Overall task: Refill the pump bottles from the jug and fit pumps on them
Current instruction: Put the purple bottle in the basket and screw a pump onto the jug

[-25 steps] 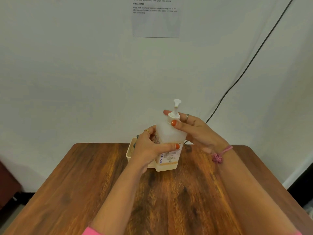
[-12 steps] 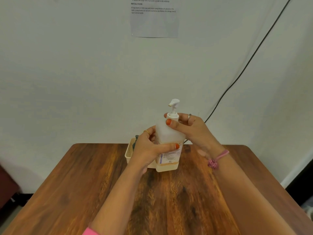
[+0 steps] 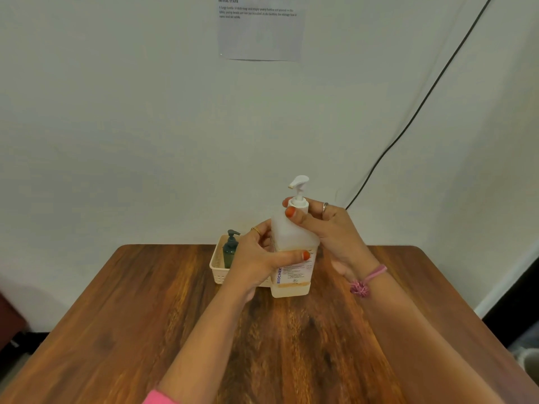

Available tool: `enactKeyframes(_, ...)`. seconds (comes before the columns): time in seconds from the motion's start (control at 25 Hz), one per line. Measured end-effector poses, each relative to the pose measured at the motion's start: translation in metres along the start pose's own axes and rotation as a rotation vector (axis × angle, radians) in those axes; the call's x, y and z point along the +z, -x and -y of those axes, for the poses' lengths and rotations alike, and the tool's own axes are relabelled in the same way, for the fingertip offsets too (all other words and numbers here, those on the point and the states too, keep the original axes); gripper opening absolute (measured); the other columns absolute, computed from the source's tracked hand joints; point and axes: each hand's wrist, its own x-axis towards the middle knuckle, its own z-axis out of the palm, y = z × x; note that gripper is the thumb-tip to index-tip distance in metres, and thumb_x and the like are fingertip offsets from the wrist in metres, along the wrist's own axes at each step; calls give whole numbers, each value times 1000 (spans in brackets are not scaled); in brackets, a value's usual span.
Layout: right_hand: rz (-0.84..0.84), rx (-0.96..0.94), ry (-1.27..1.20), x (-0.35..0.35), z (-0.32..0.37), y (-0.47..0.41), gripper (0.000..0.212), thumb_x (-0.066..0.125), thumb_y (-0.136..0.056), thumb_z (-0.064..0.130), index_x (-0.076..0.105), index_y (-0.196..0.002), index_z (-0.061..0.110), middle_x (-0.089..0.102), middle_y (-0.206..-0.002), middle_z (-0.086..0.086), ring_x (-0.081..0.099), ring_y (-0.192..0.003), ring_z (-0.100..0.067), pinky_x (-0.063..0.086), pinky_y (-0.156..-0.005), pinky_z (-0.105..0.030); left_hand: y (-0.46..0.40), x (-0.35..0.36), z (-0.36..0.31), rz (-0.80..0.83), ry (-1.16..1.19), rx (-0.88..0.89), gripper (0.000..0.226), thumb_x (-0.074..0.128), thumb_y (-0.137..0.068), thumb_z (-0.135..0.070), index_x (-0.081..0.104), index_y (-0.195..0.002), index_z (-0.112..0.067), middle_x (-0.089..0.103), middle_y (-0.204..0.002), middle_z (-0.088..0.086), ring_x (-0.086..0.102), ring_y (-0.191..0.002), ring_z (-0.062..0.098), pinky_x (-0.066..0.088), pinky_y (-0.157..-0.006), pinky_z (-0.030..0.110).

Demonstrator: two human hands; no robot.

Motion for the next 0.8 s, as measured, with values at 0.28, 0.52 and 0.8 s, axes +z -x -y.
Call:
enactKeyframes(0.28,39,77,38,-41,-21,14,65,71,-73,33,49,-133,21,61,-128,2,63,-109,-14,53,-91,-36,-6,13,13,11,39,-7,84,94,-49,-17,56,-123,-23,69,-112,0,67,-102,13,60,-78,33)
enactKeyframes(0.52,5,183,25,-77,-58,24,51,64,-81,36,55,-130,28,62,-126,2,60,-115,-15,52,-92,-43,-17,36,36,22,46,-40,91,95,-39,-31,56,-121,-36,64,-120,-2,60,-113,15,56,-88,43)
enactKeyframes(0.8,-5,167,25,-98,-85,6,49,55,-92,27,44,-140,22,60,-130,2,60,-115,-11,51,-94,-33,-43,66,62,7,-42,-14,89,87,-66,-26,41,-142,-27,59,-121,-7,56,-110,6,54,-88,26)
